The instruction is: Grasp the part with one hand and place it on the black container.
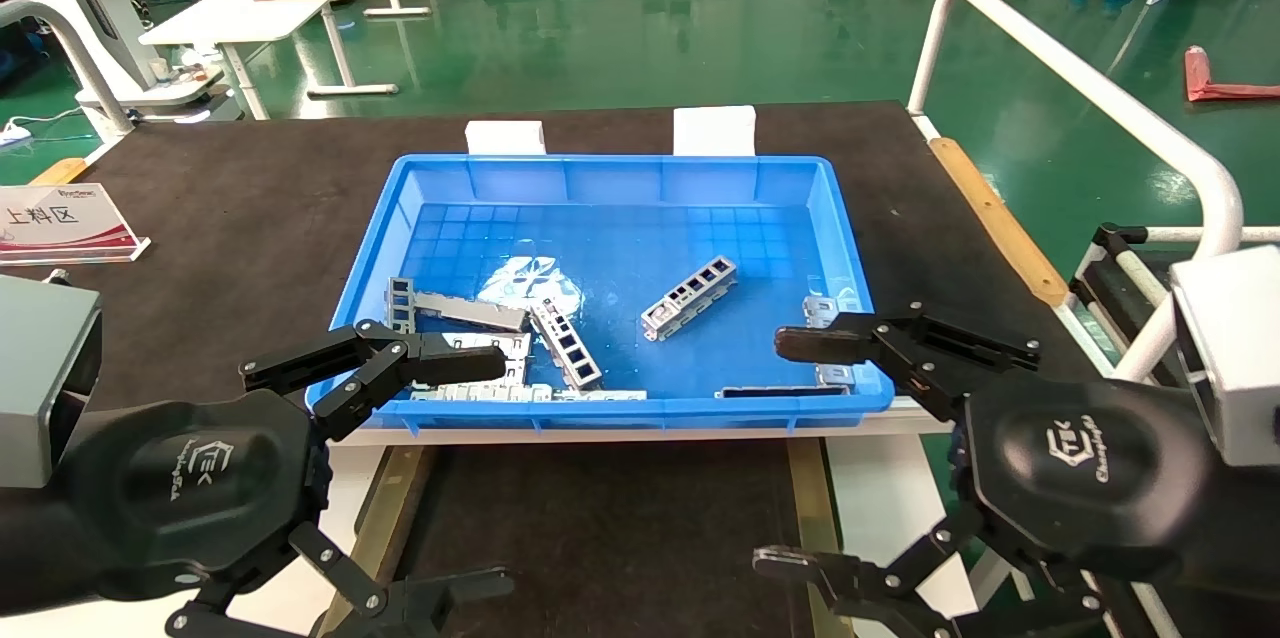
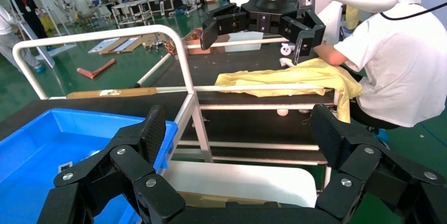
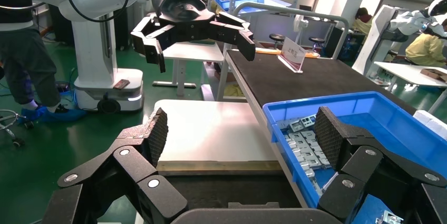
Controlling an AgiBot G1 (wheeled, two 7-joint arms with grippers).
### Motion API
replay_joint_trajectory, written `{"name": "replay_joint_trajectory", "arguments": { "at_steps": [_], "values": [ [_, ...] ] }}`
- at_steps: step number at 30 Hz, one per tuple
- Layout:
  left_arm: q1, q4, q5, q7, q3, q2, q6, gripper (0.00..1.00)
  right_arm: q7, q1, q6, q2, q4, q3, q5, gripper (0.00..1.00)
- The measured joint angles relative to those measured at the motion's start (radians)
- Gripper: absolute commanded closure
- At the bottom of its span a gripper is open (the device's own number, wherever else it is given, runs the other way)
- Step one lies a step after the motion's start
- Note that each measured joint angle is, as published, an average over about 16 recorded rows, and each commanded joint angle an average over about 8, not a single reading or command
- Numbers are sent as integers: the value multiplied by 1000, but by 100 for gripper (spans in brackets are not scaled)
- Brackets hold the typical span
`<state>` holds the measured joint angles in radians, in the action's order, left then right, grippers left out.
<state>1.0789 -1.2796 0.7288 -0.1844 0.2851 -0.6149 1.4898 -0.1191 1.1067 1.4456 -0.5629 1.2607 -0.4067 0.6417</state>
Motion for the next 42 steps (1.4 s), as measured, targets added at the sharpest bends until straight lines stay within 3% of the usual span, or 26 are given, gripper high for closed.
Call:
{"name": "replay_joint_trajectory", "arguments": {
  "at_steps": [42],
  "values": [
    [-1, 9, 14, 15, 2, -6, -8, 0, 0, 0, 0, 0, 0, 0, 0, 0]
  ]
}}
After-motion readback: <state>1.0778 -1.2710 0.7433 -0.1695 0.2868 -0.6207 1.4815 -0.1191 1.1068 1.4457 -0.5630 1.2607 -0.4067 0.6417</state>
